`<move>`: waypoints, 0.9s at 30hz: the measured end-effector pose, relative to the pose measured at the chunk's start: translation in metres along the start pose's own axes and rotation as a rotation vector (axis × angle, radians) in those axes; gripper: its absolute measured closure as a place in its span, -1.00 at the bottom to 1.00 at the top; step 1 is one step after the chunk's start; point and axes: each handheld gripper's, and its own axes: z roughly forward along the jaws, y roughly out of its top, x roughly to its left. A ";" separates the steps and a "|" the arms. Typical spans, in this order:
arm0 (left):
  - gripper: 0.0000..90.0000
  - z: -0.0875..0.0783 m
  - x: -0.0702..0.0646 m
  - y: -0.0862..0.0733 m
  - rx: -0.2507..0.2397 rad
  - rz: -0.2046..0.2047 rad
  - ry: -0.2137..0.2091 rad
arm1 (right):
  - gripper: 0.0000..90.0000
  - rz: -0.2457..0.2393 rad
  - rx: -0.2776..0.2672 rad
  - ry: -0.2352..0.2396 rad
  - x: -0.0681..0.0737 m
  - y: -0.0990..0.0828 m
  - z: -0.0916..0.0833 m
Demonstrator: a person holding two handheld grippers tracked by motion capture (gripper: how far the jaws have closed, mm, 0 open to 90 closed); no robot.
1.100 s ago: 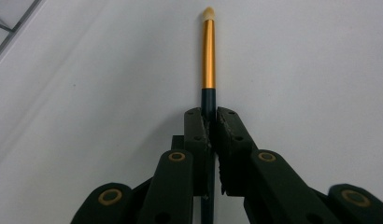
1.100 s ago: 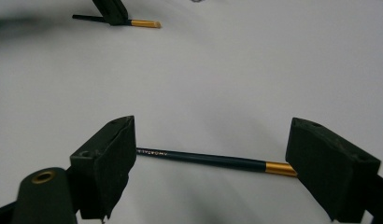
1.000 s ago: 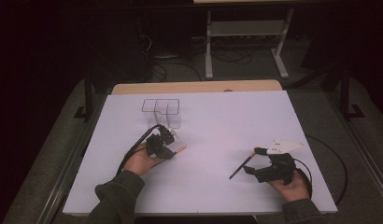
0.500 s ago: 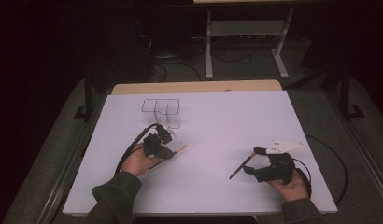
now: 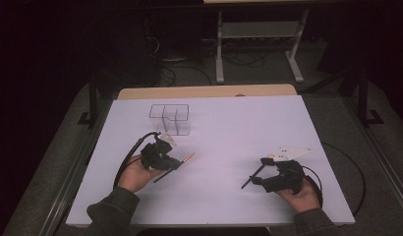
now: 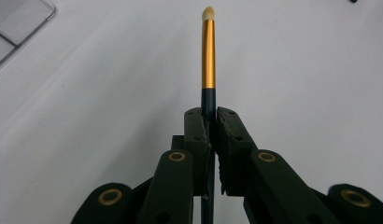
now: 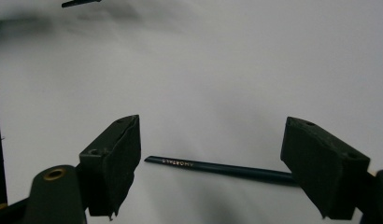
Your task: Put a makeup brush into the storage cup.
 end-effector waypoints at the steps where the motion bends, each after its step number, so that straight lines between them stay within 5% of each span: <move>1: 0.85 -0.002 0.000 -0.002 -0.011 -0.004 -0.003 | -0.57 -0.003 0.002 0.001 0.001 0.001 0.001; 9: 0.85 -0.013 -0.002 -0.011 -0.042 0.025 -0.015 | -0.58 -0.013 0.023 0.027 0.005 0.010 0.008; 15: 0.85 -0.016 -0.008 -0.020 -0.118 0.004 -0.027 | -0.58 -0.010 0.028 0.048 0.005 0.020 0.011; 27: 0.85 -0.021 -0.011 -0.030 -0.157 0.017 -0.031 | -0.56 -0.036 0.036 0.084 0.010 0.046 0.018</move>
